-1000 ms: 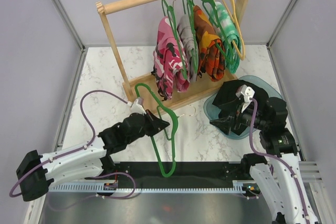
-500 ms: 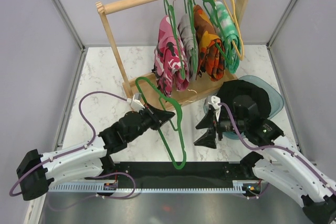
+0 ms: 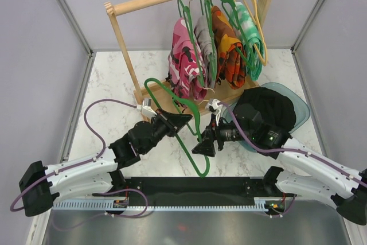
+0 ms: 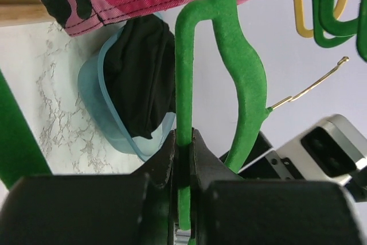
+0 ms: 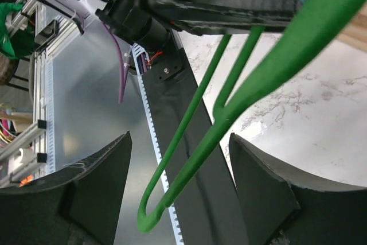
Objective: Remove the trousers from the hanger
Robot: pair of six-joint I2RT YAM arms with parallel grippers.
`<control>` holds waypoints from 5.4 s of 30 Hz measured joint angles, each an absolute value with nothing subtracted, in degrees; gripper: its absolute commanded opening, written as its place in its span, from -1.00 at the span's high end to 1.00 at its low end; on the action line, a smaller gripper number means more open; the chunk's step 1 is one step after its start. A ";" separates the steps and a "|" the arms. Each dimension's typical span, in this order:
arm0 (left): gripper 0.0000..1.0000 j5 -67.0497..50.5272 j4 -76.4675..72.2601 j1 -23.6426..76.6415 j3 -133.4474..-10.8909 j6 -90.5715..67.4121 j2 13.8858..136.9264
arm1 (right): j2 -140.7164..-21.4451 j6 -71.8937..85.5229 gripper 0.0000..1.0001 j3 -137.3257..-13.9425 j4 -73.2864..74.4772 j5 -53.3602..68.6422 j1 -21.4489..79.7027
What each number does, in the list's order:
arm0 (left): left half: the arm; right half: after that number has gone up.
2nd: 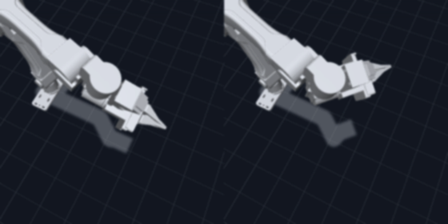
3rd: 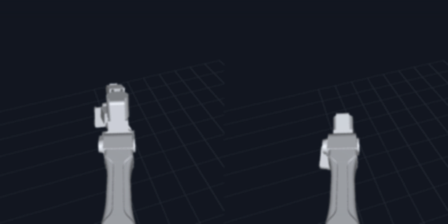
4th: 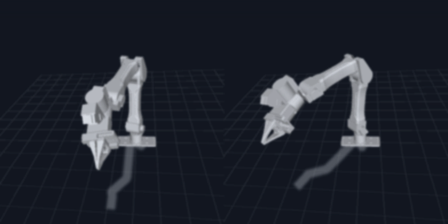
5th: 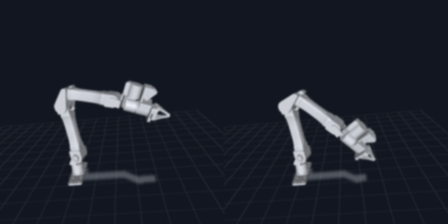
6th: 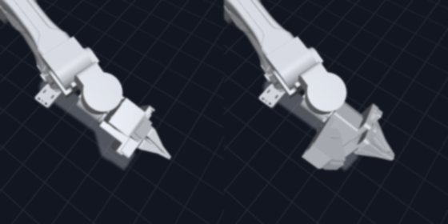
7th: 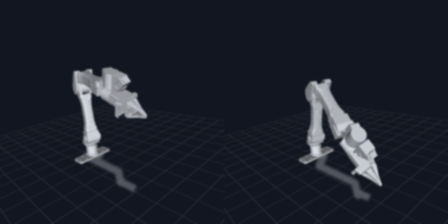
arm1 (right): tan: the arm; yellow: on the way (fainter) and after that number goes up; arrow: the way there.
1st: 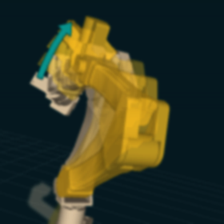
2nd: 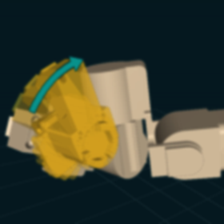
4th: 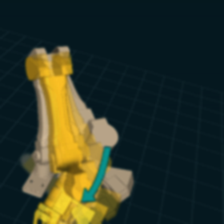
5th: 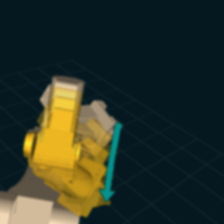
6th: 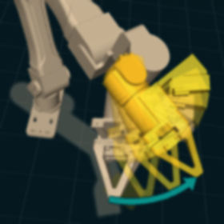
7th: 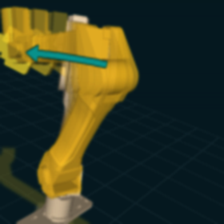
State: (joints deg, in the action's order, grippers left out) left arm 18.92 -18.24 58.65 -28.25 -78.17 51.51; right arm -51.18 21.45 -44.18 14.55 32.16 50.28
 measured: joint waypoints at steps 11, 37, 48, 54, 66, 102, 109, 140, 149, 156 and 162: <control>0.92 21.47 -19.90 58.74 -28.21 -77.54 48.75 | -53.58 26.61 1.00 -44.31 12.93 27.20 49.78; -0.81 -0.01 -13.13 58.98 -30.63 -53.60 36.23 | -43.59 2.94 1.00 -56.90 33.04 14.44 48.36; -0.89 0.75 8.75 58.98 -41.87 -33.67 15.57 | -60.62 -0.93 1.00 -79.13 46.19 8.43 49.01; -0.89 4.03 16.23 58.96 -42.50 -30.65 10.28 | -71.90 1.39 1.00 -94.35 51.46 5.96 49.19; -0.92 7.46 21.89 58.96 -42.46 -29.80 3.75 | -87.20 7.01 1.00 -116.68 57.34 1.74 50.43; -0.96 9.28 24.08 58.96 -40.69 -29.82 0.54 | -116.40 7.42 1.00 -145.10 48.51 -0.43 48.03; -0.96 9.41 24.12 58.96 -40.38 -29.87 0.51 | -119.00 7.49 1.00 -146.47 46.17 -0.27 47.31; -0.98 10.00 22.22 58.96 -42.50 -30.06 10.68 | -94.13 -8.29 -0.79 -133.08 43.31 8.95 47.86; -0.98 7.73 17.52 58.96 -51.96 -27.31 24.34 | -88.23 -12.32 -0.83 -130.10 43.83 10.17 47.51; -0.97 5.43 15.84 58.98 -62.13 -26.94 34.30 | -83.64 -10.22 -0.78 -121.64 44.31 10.11 37.69; -0.96 6.11 15.07 58.96 -74.32 -27.05 46.30 | -79.13 -7.01 -0.75 -114.30 44.56 7.99 31.88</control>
State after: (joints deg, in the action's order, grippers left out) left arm 6.11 15.07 58.96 -74.32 -27.05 46.30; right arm -79.13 -7.01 -114.30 44.56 7.99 31.88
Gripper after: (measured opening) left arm 0.983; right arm 0.880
